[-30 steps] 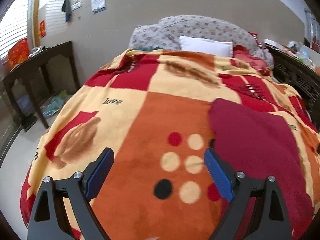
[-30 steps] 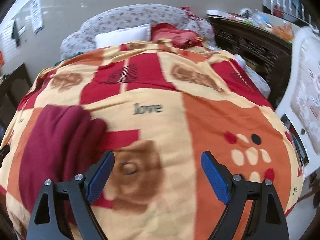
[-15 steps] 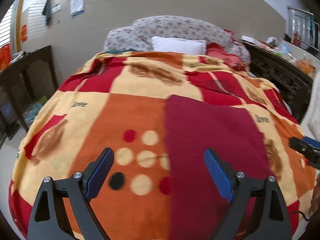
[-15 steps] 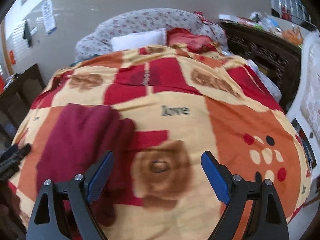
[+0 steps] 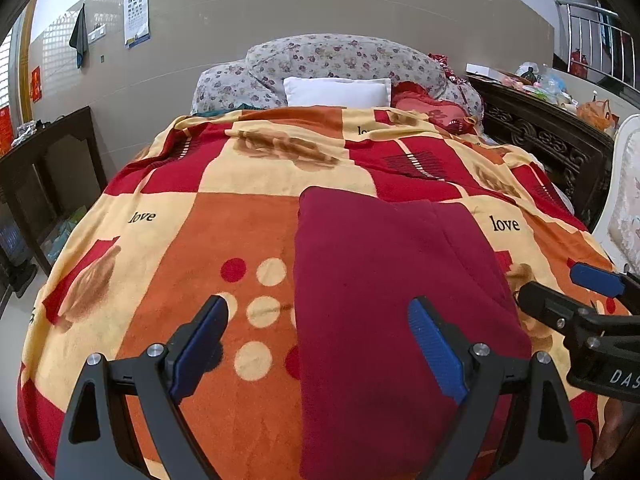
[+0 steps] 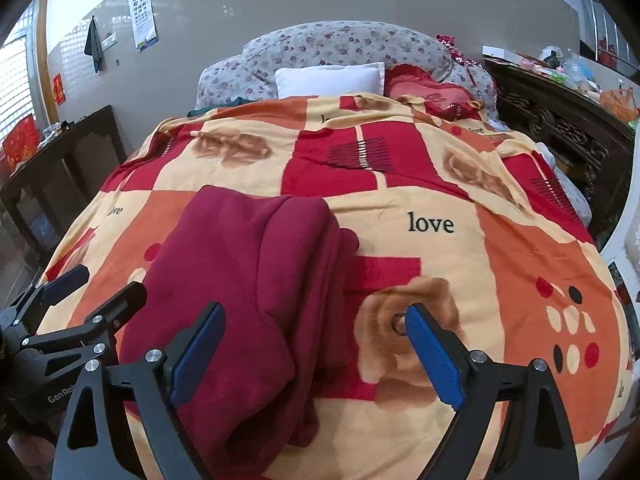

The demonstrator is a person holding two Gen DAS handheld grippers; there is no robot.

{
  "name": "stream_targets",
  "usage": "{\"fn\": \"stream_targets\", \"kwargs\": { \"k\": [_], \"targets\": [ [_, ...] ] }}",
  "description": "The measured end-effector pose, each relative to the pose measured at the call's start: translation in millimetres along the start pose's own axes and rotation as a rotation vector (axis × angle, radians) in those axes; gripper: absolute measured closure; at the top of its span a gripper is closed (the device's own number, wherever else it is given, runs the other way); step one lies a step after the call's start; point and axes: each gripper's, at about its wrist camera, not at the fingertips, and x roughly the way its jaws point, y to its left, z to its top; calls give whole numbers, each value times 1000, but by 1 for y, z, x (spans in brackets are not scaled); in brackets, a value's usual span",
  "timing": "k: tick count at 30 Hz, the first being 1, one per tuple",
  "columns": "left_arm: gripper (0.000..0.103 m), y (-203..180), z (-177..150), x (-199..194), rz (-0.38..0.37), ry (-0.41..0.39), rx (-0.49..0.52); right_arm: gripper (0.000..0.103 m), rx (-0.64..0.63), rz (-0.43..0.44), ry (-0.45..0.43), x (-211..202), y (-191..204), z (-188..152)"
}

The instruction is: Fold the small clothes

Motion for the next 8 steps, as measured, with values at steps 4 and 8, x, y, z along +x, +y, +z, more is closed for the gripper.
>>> {"fn": "stream_targets", "kwargs": {
  "k": [4,8],
  "targets": [
    [12,-7,-3,-4,13,-31,26,9,0,1,9,3,2,-1],
    [12,-8,-3,-4,7,-30,28,9,9,8,16,6,1,-2]
  ]
}}
